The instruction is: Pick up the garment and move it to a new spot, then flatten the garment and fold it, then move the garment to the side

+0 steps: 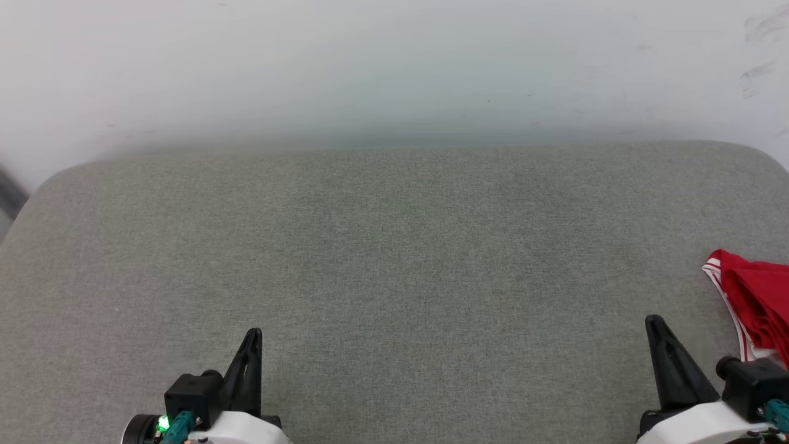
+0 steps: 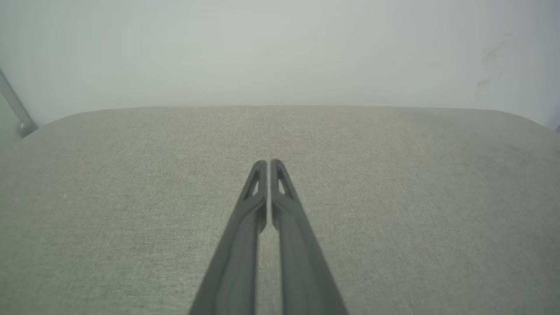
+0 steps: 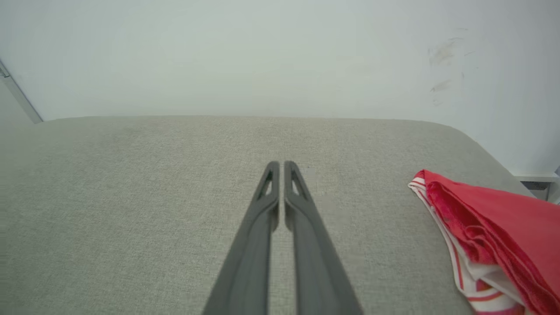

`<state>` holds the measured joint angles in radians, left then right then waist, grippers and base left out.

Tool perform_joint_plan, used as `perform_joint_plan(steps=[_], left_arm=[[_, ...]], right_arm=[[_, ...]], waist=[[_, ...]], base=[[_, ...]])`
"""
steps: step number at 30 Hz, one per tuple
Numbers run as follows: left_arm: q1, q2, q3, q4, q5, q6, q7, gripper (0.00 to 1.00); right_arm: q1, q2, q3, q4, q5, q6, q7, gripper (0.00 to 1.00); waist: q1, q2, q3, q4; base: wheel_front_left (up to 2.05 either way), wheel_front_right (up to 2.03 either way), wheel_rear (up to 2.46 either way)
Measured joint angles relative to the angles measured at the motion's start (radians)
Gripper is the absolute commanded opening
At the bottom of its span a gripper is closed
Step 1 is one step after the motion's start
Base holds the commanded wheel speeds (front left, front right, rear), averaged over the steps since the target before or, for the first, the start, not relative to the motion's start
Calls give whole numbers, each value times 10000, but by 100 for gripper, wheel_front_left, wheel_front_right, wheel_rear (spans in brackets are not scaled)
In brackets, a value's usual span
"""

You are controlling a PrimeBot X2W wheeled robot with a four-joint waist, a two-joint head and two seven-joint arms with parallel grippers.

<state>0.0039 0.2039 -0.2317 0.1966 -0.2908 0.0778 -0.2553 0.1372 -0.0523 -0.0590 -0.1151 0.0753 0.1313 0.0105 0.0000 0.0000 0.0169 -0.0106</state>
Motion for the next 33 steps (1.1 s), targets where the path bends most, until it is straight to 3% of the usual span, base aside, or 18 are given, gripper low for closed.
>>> perform_joint_plan(steps=[33], left_arm=[[-291,-579,1289,215,-5154,-792,1427,0]], right_arm=[[-772,-178,128,1402,6253,-2,111,0]], waist=[[0,0,-37,28]], base=[[0,0,0]])
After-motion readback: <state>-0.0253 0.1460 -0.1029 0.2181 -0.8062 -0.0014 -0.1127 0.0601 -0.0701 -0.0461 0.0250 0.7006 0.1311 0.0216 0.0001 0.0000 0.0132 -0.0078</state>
